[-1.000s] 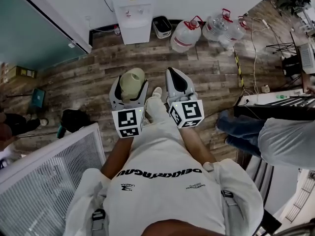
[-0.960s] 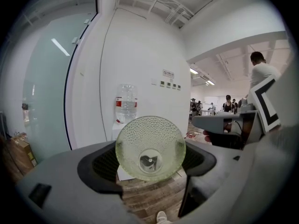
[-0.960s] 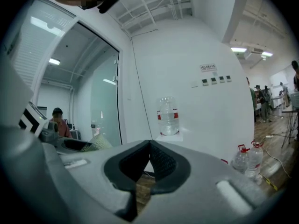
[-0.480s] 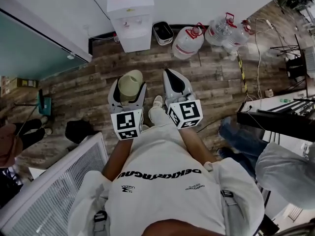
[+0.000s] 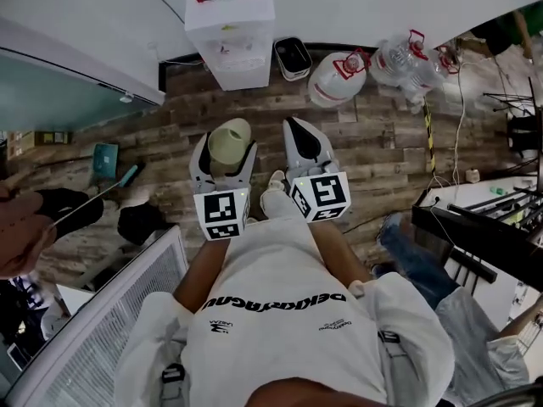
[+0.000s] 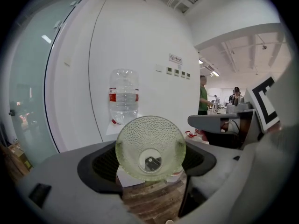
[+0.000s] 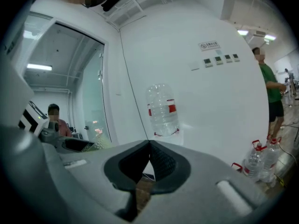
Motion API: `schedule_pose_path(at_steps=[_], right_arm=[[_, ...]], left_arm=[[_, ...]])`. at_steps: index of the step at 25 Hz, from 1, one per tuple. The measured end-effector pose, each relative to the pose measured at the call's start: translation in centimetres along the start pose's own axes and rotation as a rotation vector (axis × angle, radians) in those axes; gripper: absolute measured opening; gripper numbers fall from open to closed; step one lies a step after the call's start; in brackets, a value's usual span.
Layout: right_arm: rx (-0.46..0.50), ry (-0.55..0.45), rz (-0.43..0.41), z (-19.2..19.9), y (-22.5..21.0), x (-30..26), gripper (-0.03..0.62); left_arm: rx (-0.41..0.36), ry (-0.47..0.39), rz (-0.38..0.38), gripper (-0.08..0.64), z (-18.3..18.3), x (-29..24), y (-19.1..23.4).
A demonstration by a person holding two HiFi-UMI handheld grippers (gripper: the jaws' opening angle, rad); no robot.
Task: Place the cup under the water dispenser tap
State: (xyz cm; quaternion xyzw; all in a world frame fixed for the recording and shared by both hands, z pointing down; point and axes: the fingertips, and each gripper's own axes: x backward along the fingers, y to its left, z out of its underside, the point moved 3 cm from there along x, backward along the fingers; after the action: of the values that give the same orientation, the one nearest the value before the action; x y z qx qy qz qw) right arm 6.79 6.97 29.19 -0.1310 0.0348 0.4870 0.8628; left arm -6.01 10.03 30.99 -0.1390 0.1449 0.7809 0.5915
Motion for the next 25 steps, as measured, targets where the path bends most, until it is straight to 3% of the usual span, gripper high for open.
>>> schedule_pose_path(at_steps=[12, 25], right_arm=[[-0.037, 0.052, 0.000, 0.7, -3.2, -7.5, -0.002], [-0.040, 0.088, 0.095, 4.4, -3.4, -16.0, -0.002]], left_arm=[[0.017, 0.053, -0.034, 0.376, -0.6, -7.3, 3.7], [-0.005, 0.099, 0.079, 0.376, 2.3, -15.7, 9.2]])
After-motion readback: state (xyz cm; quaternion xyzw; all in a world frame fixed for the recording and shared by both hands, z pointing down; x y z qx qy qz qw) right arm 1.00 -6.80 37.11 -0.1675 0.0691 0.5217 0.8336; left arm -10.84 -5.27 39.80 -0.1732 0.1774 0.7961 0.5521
